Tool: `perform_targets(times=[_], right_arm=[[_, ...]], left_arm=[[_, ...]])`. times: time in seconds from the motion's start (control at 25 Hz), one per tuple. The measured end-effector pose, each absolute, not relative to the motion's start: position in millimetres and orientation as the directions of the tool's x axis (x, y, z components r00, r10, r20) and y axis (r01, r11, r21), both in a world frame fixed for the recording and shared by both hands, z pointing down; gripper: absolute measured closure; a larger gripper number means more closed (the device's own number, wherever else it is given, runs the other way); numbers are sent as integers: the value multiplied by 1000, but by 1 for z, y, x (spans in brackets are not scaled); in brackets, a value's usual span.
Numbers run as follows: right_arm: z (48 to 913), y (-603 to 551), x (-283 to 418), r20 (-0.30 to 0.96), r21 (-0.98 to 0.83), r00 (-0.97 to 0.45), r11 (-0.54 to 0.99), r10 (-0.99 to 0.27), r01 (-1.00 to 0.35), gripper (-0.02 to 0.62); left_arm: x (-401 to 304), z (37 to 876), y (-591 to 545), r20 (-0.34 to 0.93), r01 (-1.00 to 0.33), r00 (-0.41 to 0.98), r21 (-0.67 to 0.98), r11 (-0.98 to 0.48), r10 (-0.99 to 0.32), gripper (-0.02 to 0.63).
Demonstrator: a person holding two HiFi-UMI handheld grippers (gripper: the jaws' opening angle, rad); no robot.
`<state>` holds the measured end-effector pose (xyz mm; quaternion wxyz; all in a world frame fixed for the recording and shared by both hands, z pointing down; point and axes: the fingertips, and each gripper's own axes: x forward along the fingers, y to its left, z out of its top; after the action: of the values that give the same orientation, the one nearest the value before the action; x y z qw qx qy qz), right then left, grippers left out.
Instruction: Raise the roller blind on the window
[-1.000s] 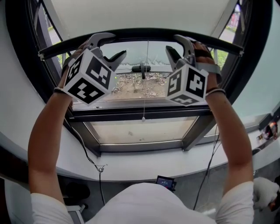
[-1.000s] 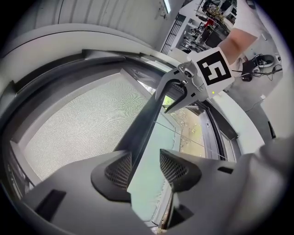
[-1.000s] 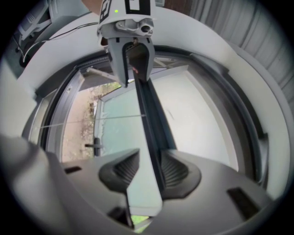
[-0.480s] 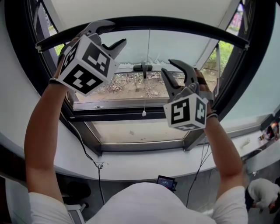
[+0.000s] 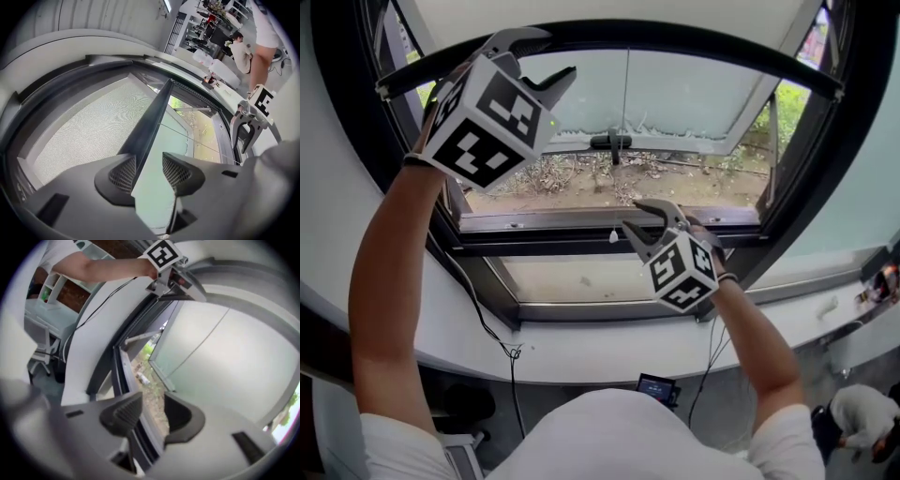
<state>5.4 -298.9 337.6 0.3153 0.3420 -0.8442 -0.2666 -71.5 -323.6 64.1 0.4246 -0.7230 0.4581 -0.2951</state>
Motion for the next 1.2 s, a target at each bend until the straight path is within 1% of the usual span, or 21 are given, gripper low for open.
perform_targets(times=[0.12, 0.32, 0.6, 0.92, 1.0, 1.2], right_arm=[[362, -301, 2, 406, 605, -572, 678, -713, -416, 454], [388, -310, -1, 469, 464, -580, 745, -666, -480, 454], [396, -329, -17, 463, 321, -599, 753, -653, -574, 453], [411, -351, -36, 465, 276, -582, 734, -667, -621, 457], [411, -352, -37, 454, 276, -583, 729, -673, -626, 525], [412, -351, -36, 440, 299, -584, 725, -682, -620, 534]], left_arm=[[-72, 59, -325, 55, -404, 406, -884, -233, -912, 417], [-74, 52, -330, 51, -404, 405, -886, -229, -913, 417], [-74, 52, -329, 58, -394, 403, -890, -230, -913, 417], [-73, 48, -329, 46, -393, 394, -894, -213, -918, 417], [-73, 48, -330, 47, -390, 393, -896, -213, -918, 417], [-73, 49, -330, 38, -393, 397, -896, -208, -917, 417]])
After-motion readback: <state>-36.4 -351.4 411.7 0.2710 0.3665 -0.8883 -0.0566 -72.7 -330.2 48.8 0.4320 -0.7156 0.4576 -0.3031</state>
